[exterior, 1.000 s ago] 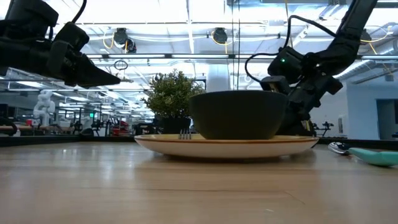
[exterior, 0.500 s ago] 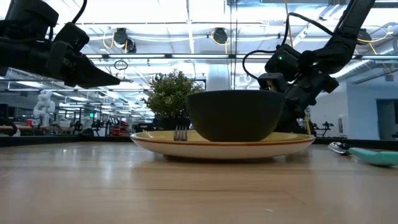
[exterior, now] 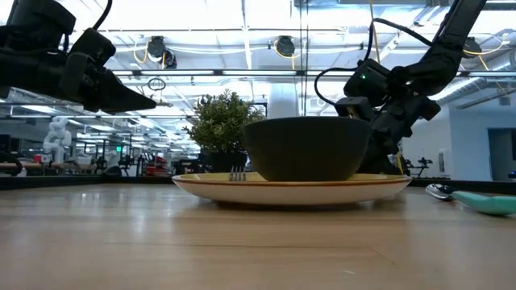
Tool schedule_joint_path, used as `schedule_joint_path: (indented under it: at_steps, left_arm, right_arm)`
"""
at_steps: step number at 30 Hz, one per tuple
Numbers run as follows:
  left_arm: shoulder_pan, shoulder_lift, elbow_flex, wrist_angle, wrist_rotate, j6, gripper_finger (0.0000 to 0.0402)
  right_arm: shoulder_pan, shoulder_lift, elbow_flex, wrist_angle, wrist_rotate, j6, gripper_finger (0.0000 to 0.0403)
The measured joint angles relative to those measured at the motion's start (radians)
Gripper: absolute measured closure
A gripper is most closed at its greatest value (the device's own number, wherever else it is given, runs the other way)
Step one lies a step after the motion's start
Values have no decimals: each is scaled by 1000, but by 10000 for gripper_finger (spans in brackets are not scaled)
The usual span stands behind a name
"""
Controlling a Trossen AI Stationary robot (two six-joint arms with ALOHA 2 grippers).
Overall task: Set table place
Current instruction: Adjust the yellow plate
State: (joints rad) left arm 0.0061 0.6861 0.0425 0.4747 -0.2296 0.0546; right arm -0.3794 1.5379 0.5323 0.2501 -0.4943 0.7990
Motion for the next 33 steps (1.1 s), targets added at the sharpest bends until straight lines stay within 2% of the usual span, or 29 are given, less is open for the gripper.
schedule_joint_path:
  at_steps: [13,33]
  left_arm:
    - [0,0,0,0,0,0,378]
    - [0,0,0,0,0,1,378]
  right_arm:
    - [0,0,0,3,29,-12,366]
    - [0,-2,2,-38,97,-117,362]
